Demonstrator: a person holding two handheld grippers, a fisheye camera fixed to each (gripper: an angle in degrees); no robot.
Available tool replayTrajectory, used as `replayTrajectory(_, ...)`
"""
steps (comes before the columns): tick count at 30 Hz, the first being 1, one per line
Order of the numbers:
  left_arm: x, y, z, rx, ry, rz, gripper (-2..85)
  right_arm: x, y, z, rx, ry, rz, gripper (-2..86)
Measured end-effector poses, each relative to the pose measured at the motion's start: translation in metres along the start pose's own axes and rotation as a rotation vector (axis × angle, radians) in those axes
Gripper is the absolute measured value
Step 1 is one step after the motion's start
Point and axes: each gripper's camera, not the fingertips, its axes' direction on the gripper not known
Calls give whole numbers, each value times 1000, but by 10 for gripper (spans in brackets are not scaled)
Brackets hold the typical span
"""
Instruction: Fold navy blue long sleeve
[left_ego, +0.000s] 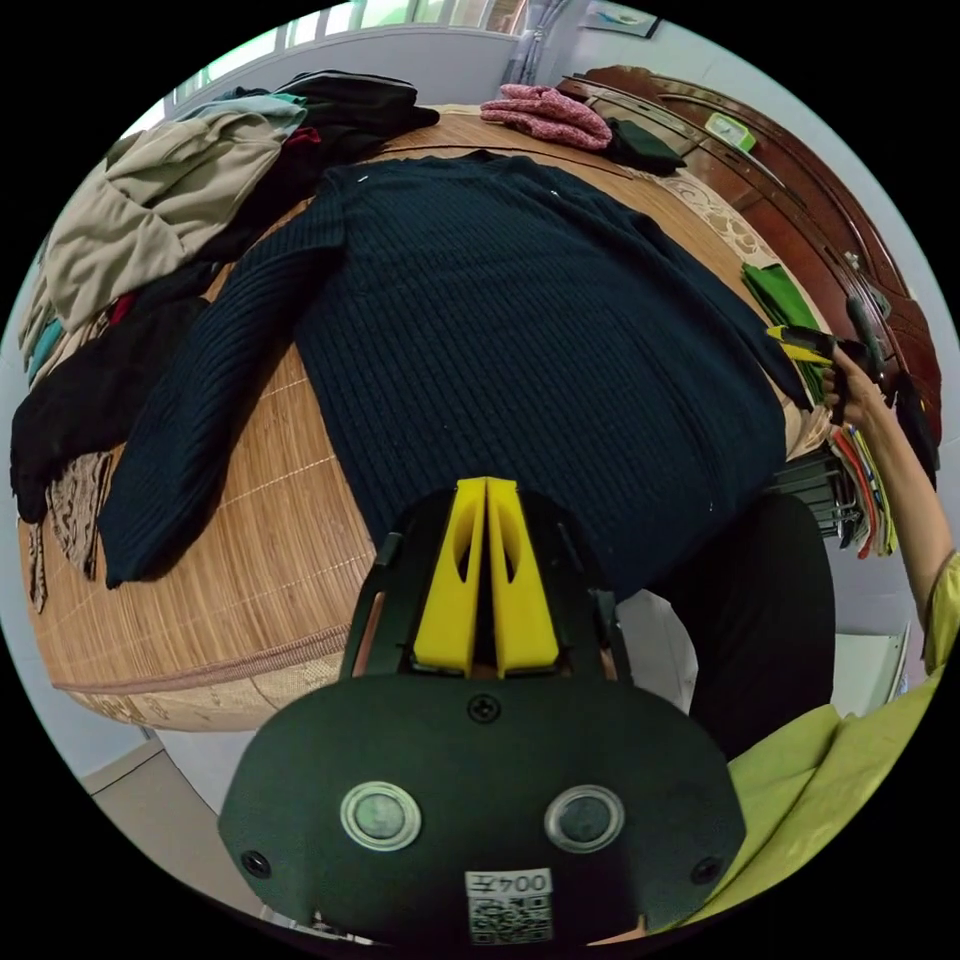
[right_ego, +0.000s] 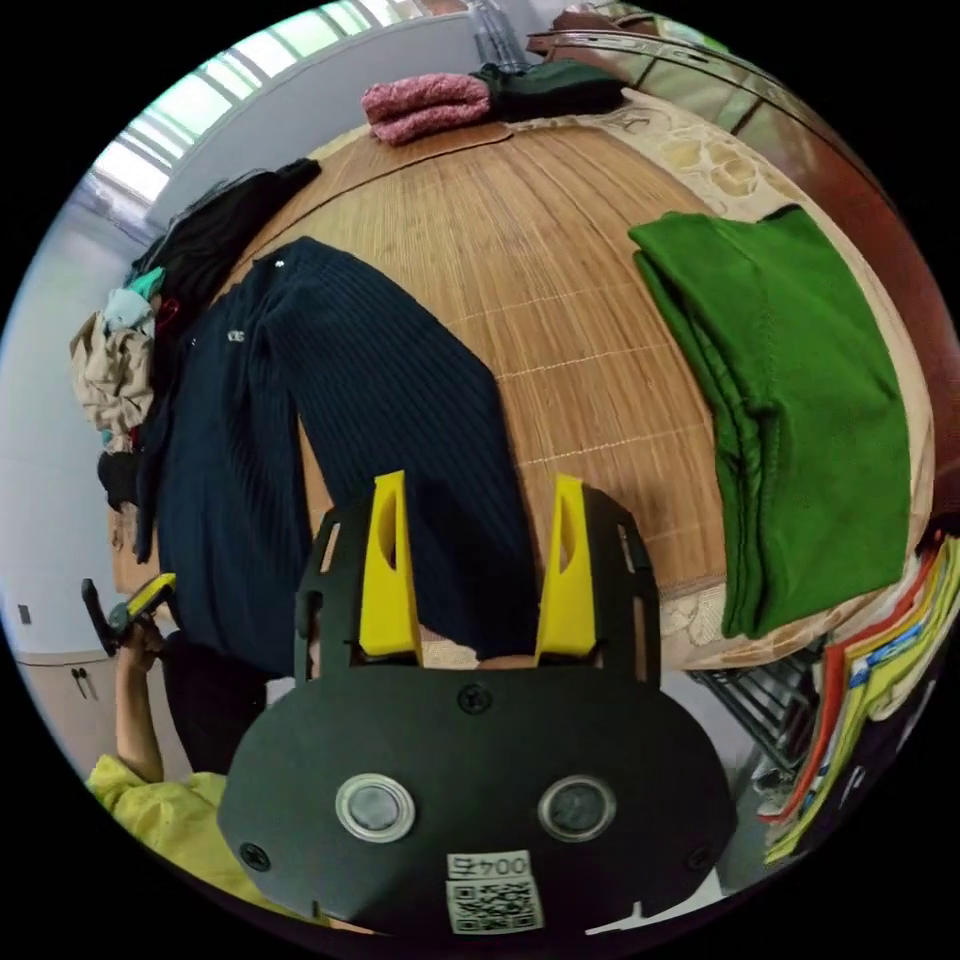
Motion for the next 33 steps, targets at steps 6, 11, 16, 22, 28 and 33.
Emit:
replayTrajectory(6,8,-3,5,-12,-6,39,1,-60,-34,3,-135,212,-243,51)
replayTrajectory(11,8,-4,10,-13,17,43,1,-92,-108,-40,-35,515,-335,50)
replayTrajectory(16,9,-7,17,-22,31,62,2,-90,-191,-66,23,756,-244,65)
replayTrajectory(22,6,-6,25,-13,53,43,3,-102,-235,-55,41,641,-69,140)
replayTrajectory(28,9,-3,33,4,36,46,3,-195,-153,3,12,70,-357,115)
replayTrajectory(33,21,-4,38,-9,-30,81,2,-275,-59,58,-130,8,-527,108)
